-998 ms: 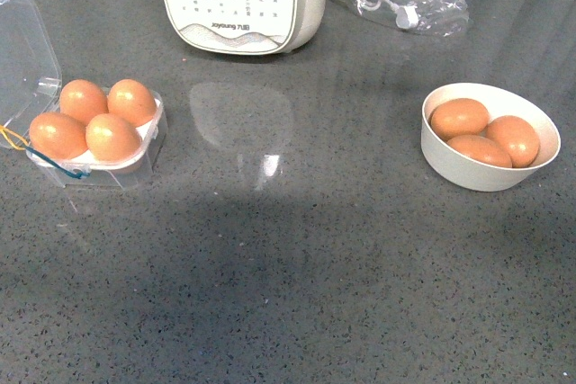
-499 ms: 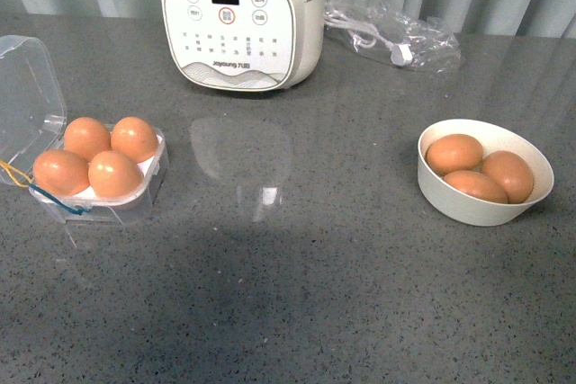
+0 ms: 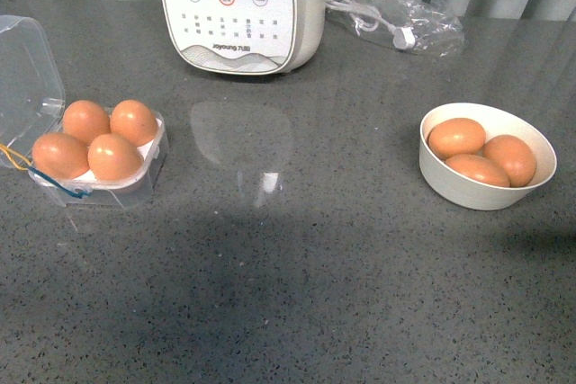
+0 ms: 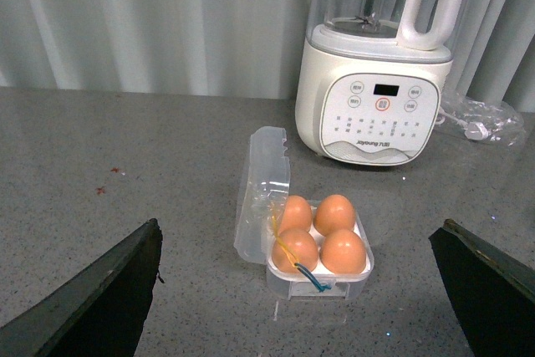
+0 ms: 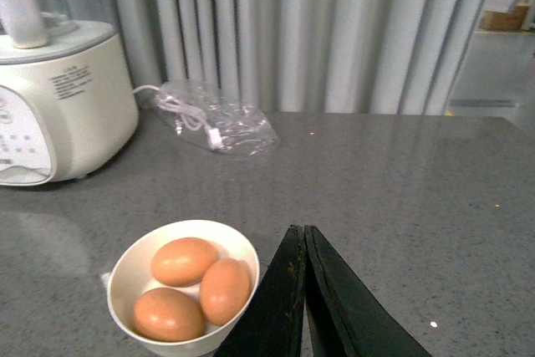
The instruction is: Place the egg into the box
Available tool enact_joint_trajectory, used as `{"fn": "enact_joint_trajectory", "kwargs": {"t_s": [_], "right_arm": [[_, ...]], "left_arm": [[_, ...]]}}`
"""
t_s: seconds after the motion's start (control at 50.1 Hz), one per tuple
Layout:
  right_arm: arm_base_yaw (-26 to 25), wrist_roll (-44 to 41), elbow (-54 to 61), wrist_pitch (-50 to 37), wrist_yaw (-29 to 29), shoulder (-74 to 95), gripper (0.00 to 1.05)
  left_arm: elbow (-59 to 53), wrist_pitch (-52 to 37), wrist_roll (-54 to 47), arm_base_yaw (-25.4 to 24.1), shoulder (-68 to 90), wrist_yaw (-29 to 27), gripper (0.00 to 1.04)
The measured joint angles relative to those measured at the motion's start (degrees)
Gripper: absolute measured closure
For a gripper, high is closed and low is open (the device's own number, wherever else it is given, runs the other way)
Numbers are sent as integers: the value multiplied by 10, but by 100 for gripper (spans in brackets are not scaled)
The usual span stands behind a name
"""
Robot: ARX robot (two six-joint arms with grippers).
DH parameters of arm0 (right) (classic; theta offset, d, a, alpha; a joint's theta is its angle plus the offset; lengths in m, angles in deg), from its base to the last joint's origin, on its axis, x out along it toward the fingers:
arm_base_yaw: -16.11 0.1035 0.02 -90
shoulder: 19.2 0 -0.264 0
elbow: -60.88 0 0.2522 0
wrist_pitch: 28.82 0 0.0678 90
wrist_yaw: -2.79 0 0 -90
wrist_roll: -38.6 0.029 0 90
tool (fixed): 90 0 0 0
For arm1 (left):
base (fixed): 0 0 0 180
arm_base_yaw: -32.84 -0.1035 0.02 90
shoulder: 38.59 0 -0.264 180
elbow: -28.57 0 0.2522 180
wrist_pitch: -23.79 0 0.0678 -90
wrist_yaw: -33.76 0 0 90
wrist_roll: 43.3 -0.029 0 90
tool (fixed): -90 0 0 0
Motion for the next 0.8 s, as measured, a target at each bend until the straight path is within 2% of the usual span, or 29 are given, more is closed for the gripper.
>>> {"fn": "enact_joint_trajectory", "kwargs": {"t_s": [0.16, 0.539, 0.799], "right_arm": [[-24, 0, 11, 55, 7, -65, 102], [-24, 0, 18, 209, 9, -237, 102], [-24, 0, 18, 275, 9, -305, 102]], "left_arm": [[0, 0, 0, 0, 0, 0, 7], [0, 0, 0, 0, 0, 0, 7], [0, 0, 0, 0, 0, 0, 7]]}}
